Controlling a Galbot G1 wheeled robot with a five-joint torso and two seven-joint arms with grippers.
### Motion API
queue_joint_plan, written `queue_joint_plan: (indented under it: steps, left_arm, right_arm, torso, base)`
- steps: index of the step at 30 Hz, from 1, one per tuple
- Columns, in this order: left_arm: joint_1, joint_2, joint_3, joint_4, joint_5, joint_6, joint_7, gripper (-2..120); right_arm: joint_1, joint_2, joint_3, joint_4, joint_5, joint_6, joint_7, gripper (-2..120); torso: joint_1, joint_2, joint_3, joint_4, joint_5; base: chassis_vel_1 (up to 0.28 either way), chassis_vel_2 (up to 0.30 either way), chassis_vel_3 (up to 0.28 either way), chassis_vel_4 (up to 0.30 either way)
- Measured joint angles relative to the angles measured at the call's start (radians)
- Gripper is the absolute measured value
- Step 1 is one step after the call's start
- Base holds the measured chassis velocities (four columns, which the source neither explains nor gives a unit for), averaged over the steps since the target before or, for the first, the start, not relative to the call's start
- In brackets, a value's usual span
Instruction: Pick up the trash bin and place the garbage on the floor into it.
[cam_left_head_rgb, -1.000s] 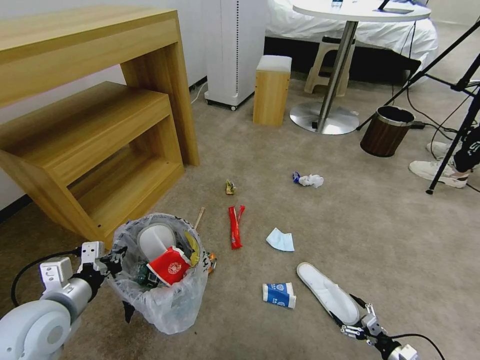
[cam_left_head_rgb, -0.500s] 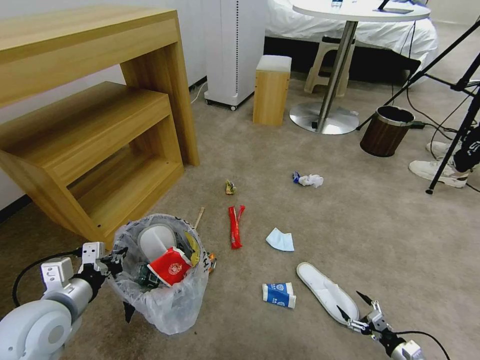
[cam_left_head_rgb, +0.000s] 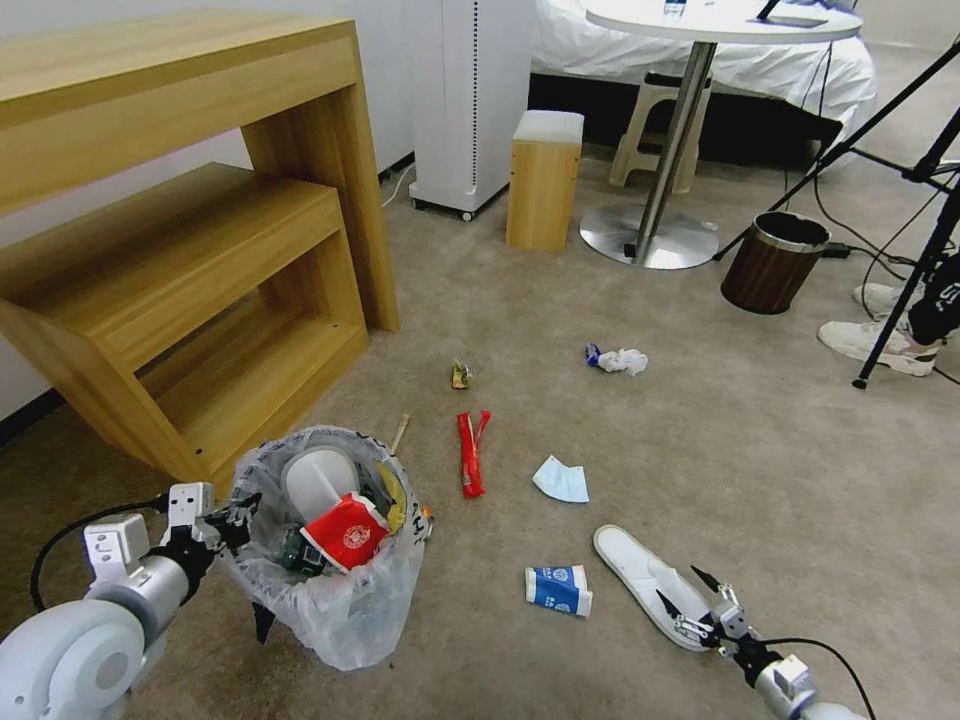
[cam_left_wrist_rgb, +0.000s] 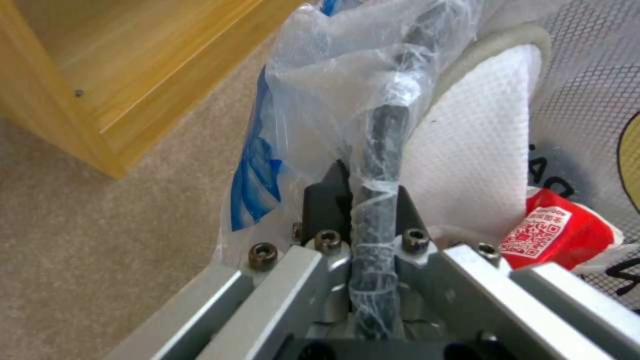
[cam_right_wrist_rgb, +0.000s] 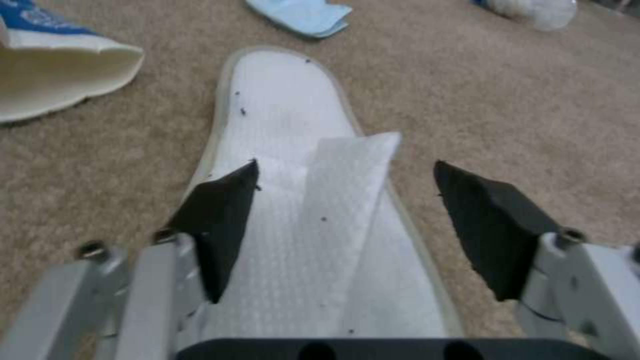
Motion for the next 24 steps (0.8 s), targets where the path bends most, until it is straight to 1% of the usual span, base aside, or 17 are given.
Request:
queue_joint_plan:
  steps: [1,2,3,9,12,13,15,17,19,20,22,23,24]
  left_arm:
    - [-0.002,0.000,0.003,-0.005,-0.005,0.002,0.000,1]
    - [-0.002,0.000,0.003,-0.005,-0.005,0.002,0.000,1]
    - [-0.004,0.000,0.005,-0.007,-0.008,0.003,-0.001,1]
    - [-0.009,0.003,0.005,-0.008,-0.020,0.006,-0.002,1]
    - [-0.012,0.005,0.005,-0.008,-0.022,0.006,-0.002,1]
    - [-0.012,0.005,0.005,-0.008,-0.022,0.006,-0.002,1]
    - [-0.013,0.006,0.005,-0.008,-0.023,0.006,-0.003,1]
    - [-0.013,0.006,0.005,-0.008,-0.024,0.006,-0.003,1]
    - [-0.013,0.008,0.003,-0.008,-0.026,0.006,-0.004,1]
    - [-0.013,0.008,0.003,-0.008,-0.026,0.006,-0.004,1]
    - [-0.013,0.009,0.002,-0.008,-0.027,0.006,-0.004,1]
    - [-0.013,0.009,0.002,-0.008,-0.027,0.006,-0.004,1]
    - [-0.013,0.009,0.002,-0.008,-0.027,0.006,-0.004,1]
  right_arm:
    - [0.003,0.004,0.000,-0.004,-0.010,0.000,0.003,65]
    - [0.003,0.004,0.000,-0.004,-0.010,0.000,0.003,65]
    - [0.004,0.007,0.000,-0.006,-0.014,0.000,0.005,61]
    - [0.004,0.010,0.002,-0.010,-0.031,0.000,0.007,57]
    - [0.007,0.015,0.006,-0.015,-0.049,0.000,0.013,52]
    - [0.007,0.015,0.006,-0.015,-0.049,0.000,0.013,52]
    - [0.010,0.020,0.007,-0.017,-0.067,0.000,0.021,46]
    - [0.012,0.024,0.007,-0.019,-0.073,0.000,0.023,45]
    - [0.012,0.030,0.008,-0.021,-0.080,0.000,0.024,37]
    - [0.012,0.030,0.008,-0.021,-0.080,0.000,0.024,37]
    - [0.016,0.038,0.008,-0.023,-0.086,0.000,0.027,27]
    - [0.018,0.041,0.008,-0.024,-0.089,0.000,0.028,24]
    - [0.018,0.041,0.008,-0.024,-0.089,0.000,0.028,24]
  torso:
    - [0.000,0.000,0.000,0.0000,0.0000]
    - [0.000,0.000,0.000,0.0000,0.0000]
    - [0.000,0.000,0.000,0.0001,0.0000]
    - [0.000,0.000,0.000,0.0000,0.0000]
    - [0.000,0.000,0.000,0.0000,-0.0001]
    - [0.000,0.000,0.000,0.0000,-0.0001]
    - [0.000,0.000,0.000,0.0000,0.0000]
    - [0.000,0.000,0.000,0.0001,0.0000]
    - [0.000,0.000,0.000,0.0000,0.0001]
    - [0.000,0.000,0.000,0.0000,0.0001]
    - [0.000,0.000,0.000,0.0000,-0.0001]
    - [0.000,0.000,0.000,0.0001,0.0000]
    - [0.000,0.000,0.000,0.0001,0.0000]
  base:
    - [0.000,0.000,0.000,0.000]
    - [0.000,0.000,0.000,0.000]
    - [0.000,0.000,0.000,0.000]
    - [0.000,0.000,0.000,0.000]
    - [0.000,0.000,0.000,0.000]
    - [0.000,0.000,0.000,0.000]
    - [0.000,0.000,0.000,0.000]
    - [0.000,0.000,0.000,0.000]
    - [0.000,0.000,0.000,0.000]
    - [0.000,0.000,0.000,0.000]
    - [0.000,0.000,0.000,0.000]
    - [0.000,0.000,0.000,0.000]
    - [0.000,0.000,0.000,0.000]
